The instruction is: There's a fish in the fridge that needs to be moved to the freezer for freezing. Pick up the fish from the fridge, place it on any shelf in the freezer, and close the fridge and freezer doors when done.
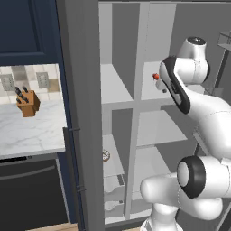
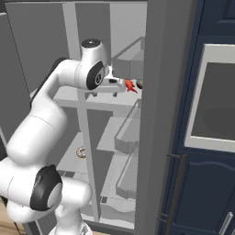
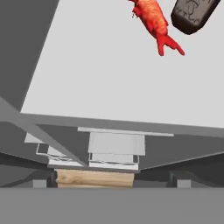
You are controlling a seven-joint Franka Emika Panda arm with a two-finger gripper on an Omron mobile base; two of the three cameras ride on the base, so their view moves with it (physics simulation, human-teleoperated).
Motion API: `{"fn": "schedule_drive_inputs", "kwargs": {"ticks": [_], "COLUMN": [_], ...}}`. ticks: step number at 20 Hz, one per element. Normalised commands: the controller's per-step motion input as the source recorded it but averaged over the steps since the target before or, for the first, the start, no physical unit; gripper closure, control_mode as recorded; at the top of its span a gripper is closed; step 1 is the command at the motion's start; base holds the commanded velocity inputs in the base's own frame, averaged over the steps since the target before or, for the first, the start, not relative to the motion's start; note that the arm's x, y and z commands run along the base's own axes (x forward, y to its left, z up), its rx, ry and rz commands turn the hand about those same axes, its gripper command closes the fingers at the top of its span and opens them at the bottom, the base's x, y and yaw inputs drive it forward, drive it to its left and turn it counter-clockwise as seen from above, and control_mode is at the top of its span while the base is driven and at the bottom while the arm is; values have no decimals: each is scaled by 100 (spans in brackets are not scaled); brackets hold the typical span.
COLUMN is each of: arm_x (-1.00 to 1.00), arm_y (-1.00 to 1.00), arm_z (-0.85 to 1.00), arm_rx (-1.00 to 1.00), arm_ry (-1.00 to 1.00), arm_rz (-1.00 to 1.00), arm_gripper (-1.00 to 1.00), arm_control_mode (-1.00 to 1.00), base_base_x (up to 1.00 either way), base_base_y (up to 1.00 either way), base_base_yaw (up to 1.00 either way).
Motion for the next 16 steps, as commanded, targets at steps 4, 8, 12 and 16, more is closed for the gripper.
{"fn": "schedule_drive_inputs", "kwargs": {"ticks": [4,8,12,16], "arm_x": [25,28,30,16], "arm_y": [-29,-22,-21,-12], "arm_z": [0,0,0,0], "arm_rx": [0,0,0,0], "arm_ry": [0,-3,0,0], "arm_rz": [1,0,0,1], "arm_gripper": [-100,-100,-100,-100], "arm_control_mode": [-100,-100,-100,-100], "base_base_x": [0,0,0,0], "base_base_y": [0,0,0,0], "base_base_yaw": [0,0,0,0]}}
